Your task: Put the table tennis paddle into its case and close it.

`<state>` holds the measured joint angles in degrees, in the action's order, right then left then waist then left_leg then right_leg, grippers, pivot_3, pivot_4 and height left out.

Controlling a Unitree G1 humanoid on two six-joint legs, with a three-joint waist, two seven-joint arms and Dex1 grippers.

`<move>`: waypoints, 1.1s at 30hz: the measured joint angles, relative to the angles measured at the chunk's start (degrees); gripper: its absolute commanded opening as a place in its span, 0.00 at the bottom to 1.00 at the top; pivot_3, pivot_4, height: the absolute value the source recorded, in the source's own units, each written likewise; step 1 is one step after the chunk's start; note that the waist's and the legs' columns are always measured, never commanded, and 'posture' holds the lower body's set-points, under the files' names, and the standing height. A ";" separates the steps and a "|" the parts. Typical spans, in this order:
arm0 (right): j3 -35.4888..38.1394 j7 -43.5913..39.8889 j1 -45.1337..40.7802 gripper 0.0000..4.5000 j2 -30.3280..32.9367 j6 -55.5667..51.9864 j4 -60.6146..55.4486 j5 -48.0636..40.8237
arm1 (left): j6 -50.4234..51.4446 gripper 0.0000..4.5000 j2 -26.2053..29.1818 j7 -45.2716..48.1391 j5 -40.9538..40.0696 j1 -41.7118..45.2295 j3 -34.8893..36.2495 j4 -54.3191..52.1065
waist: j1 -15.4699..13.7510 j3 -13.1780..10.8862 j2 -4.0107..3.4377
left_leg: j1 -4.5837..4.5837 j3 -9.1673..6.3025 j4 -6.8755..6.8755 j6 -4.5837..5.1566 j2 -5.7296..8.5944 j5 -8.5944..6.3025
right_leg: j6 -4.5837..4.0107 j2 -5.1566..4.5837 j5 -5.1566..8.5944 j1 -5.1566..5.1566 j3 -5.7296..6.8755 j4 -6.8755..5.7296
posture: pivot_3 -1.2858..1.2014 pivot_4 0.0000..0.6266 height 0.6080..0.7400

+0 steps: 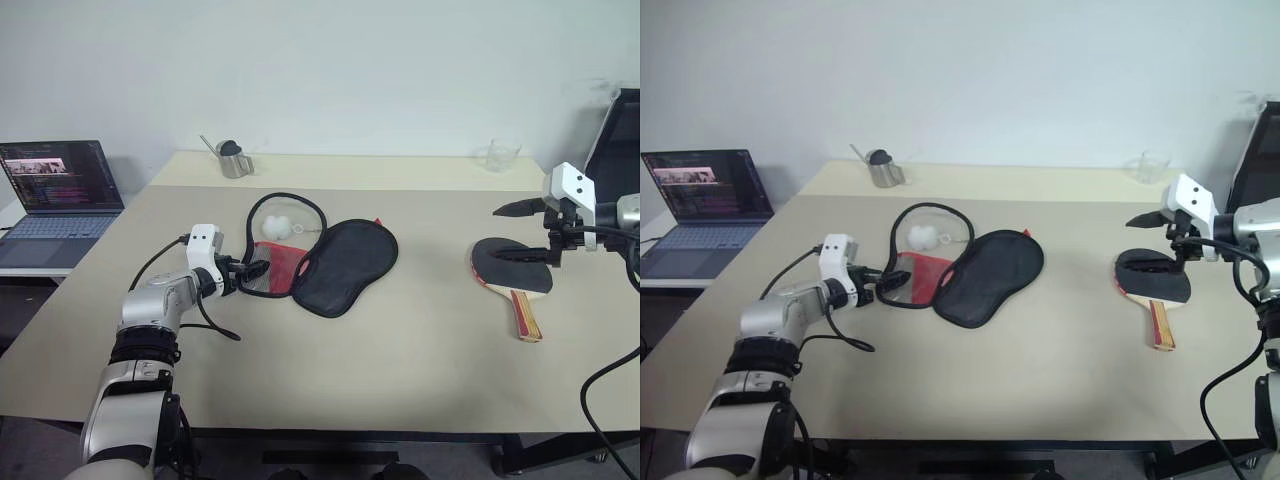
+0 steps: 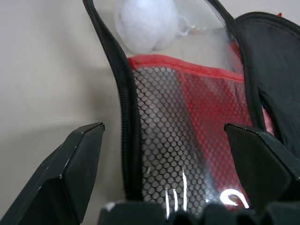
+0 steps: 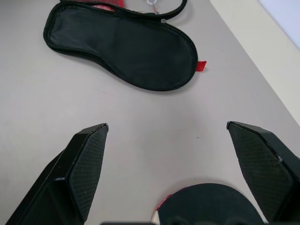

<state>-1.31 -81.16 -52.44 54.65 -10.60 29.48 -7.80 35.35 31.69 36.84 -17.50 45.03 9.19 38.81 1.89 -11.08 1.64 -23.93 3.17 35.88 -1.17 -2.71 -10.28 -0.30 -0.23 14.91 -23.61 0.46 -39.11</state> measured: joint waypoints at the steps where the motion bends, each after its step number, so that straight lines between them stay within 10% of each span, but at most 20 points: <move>1: 0.01 0.02 0.01 0.99 0.04 0.00 0.00 -0.02 | 0.42 1.00 0.00 -0.06 0.14 0.08 0.00 0.38 | -0.01 0.00 0.00 | 0.00 -0.01 0.00 0.00 0.00 0.00 | -0.01 0.01 -0.01 0.00 -0.01 0.00 | 0.52 0.24 1.00; 15: 0.24 1.07 2.00 1.00 0.31 -0.93 -1.98 -0.41 | 4.75 0.00 -0.20 1.39 0.02 -1.40 0.12 -5.33 | -0.14 0.00 0.00 | -0.04 -0.08 0.02 0.00 -0.03 0.00 | -0.01 -0.01 -0.01 0.02 -0.03 0.02 | 0.52 0.24 1.00; 33: 0.79 1.64 4.13 1.00 1.60 -2.48 -4.99 -2.07 | 9.13 0.00 -16.38 -10.48 0.03 -2.61 -1.09 -14.36 | -0.23 -0.04 0.07 | -0.04 -0.12 0.07 0.00 0.02 0.00 | 0.05 -0.03 -0.04 0.10 -0.04 0.06 | 0.52 0.24 1.00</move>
<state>-0.52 -79.52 -48.31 56.24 -13.08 24.49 -9.87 44.48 15.31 26.36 -17.47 42.42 8.10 24.45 1.66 -11.12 1.70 -23.97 3.05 35.95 -1.17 -2.69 -10.28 -0.25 -0.26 14.87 -23.50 0.42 -39.05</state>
